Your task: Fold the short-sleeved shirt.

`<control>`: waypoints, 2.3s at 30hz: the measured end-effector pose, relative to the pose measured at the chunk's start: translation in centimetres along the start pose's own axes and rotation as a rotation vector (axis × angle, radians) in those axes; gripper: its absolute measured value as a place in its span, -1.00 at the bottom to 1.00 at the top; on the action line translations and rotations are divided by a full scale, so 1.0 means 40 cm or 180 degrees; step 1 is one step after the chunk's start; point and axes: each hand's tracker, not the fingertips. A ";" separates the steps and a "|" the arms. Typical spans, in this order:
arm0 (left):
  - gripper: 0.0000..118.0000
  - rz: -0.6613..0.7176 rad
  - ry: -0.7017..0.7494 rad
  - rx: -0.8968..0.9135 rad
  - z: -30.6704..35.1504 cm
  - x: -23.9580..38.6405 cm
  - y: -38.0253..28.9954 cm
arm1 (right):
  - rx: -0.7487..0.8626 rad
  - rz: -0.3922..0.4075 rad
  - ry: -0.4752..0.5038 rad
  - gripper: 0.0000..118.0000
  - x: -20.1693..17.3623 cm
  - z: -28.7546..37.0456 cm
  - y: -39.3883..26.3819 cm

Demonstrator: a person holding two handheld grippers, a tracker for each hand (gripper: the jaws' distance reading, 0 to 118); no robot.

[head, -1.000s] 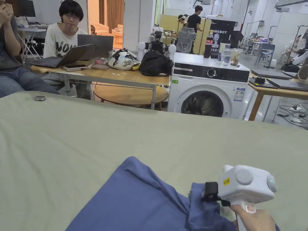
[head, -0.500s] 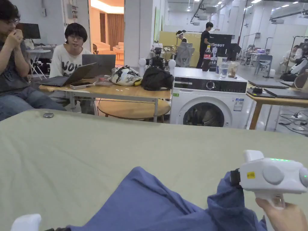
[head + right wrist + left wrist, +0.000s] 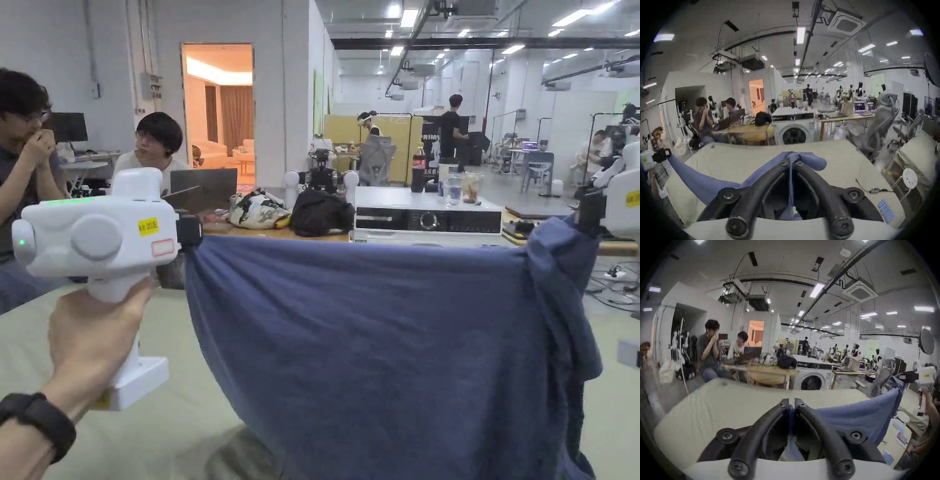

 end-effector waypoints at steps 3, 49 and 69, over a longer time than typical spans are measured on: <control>-1.00 -0.0090 0.0034 0.0151 -0.052 0.021 0.117 | 0.0150 0.0035 -0.0033 -1.00 -0.013 -0.034 0.086; -1.00 0.0282 -0.0153 -0.0081 0.332 -0.133 -0.391 | -0.0107 -0.0142 0.0802 -1.00 -0.035 0.169 -0.297; -0.03 0.0561 0.0029 -0.1597 0.481 -0.184 -0.886 | -0.1275 -0.0255 0.0302 0.04 -0.027 0.332 -1.000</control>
